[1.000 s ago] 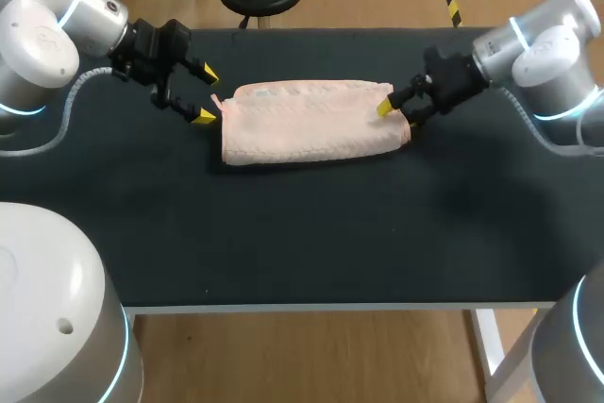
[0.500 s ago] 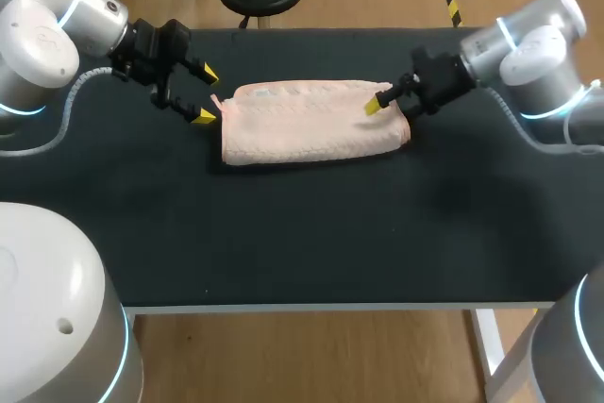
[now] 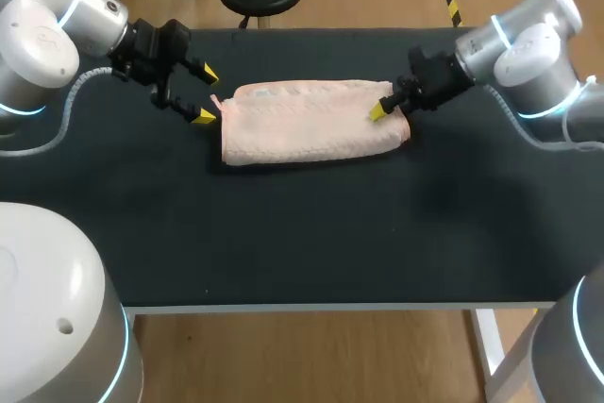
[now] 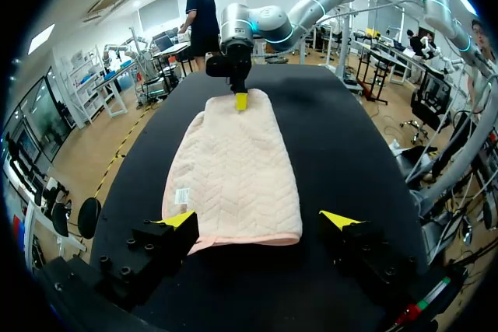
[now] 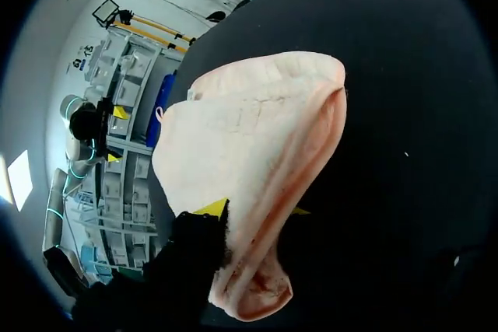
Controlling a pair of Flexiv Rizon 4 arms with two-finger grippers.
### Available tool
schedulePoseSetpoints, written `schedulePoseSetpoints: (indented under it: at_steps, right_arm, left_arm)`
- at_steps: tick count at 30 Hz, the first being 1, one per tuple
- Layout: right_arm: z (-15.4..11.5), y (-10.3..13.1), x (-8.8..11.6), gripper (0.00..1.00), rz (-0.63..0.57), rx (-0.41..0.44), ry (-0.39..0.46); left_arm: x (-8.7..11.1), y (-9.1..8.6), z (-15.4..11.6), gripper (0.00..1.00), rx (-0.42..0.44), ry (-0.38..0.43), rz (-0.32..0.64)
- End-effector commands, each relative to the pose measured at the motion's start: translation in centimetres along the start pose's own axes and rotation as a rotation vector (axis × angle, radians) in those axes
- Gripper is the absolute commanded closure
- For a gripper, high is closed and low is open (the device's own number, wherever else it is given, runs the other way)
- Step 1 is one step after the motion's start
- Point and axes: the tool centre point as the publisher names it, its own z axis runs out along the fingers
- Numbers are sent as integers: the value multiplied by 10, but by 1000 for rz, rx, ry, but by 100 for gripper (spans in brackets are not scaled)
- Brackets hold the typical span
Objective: Fold the towel
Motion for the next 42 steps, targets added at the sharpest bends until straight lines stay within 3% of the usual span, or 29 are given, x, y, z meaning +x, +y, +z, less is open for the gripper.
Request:
schedulePoseSetpoints:
  at_steps: [1,5,10,22,29,42]
  right_arm:
    - [-2,4,13,100,-7,3,-54]
    - [-3,13,24,100,-3,-13,-100]
    - [-2,28,53,100,-16,-42,-149]
    - [63,39,119,100,-44,-33,-261]
    - [95,36,157,100,-63,-38,-261]
    - [143,32,192,100,-70,-48,-228]
  left_arm:
    - [0,1,0,0,1,-1,1]
    - [0,1,0,0,1,-1,1]
    - [0,1,0,0,1,-1,1]
    - [0,1,0,0,1,-1,1]
    - [0,1,0,0,1,-1,1]
    - [0,1,0,0,1,-1,1]
